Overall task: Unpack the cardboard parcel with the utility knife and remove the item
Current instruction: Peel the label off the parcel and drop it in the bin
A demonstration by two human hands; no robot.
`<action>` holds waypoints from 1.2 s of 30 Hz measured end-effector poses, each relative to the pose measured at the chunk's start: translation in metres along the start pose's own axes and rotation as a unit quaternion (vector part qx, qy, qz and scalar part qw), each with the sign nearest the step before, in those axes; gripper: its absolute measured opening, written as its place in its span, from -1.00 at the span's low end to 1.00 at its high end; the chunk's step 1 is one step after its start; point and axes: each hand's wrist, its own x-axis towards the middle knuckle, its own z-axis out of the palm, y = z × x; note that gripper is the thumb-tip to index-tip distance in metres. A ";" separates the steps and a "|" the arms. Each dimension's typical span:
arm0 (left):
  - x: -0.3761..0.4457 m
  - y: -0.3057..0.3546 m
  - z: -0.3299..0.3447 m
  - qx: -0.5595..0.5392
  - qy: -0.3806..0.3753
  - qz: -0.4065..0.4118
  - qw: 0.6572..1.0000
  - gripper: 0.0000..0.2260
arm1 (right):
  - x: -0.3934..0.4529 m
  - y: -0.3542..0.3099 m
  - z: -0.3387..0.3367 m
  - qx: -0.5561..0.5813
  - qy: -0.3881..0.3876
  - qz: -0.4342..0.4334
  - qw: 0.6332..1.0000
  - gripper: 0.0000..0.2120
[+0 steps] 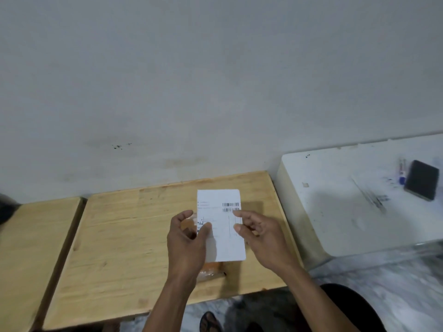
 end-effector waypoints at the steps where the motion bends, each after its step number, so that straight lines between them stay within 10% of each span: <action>1: -0.003 0.001 0.002 0.007 -0.007 0.008 1.000 -0.68 | -0.001 -0.001 -0.005 0.000 -0.006 0.004 1.000 -0.72; 13: -0.031 -0.007 0.012 -0.062 0.049 -0.051 0.996 -0.79 | -0.018 -0.002 -0.034 -0.036 -0.034 0.017 0.999 -0.70; 23: -0.044 0.006 0.008 0.240 0.000 0.130 0.962 -0.78 | -0.021 -0.018 -0.031 -0.145 -0.007 -0.071 0.987 -0.78; 28: -0.038 0.014 0.003 0.279 0.017 0.184 0.942 -0.95 | -0.022 -0.026 -0.020 -0.190 0.034 -0.095 0.977 -0.91; 32: -0.028 0.022 -0.009 0.264 0.003 0.193 0.945 -0.69 | -0.025 -0.035 -0.004 -0.302 0.068 -0.114 0.944 -0.91; 36: -0.015 0.027 -0.028 0.372 -0.028 0.256 0.892 -0.95 | -0.025 -0.042 0.016 -0.376 0.056 -0.176 0.908 -0.91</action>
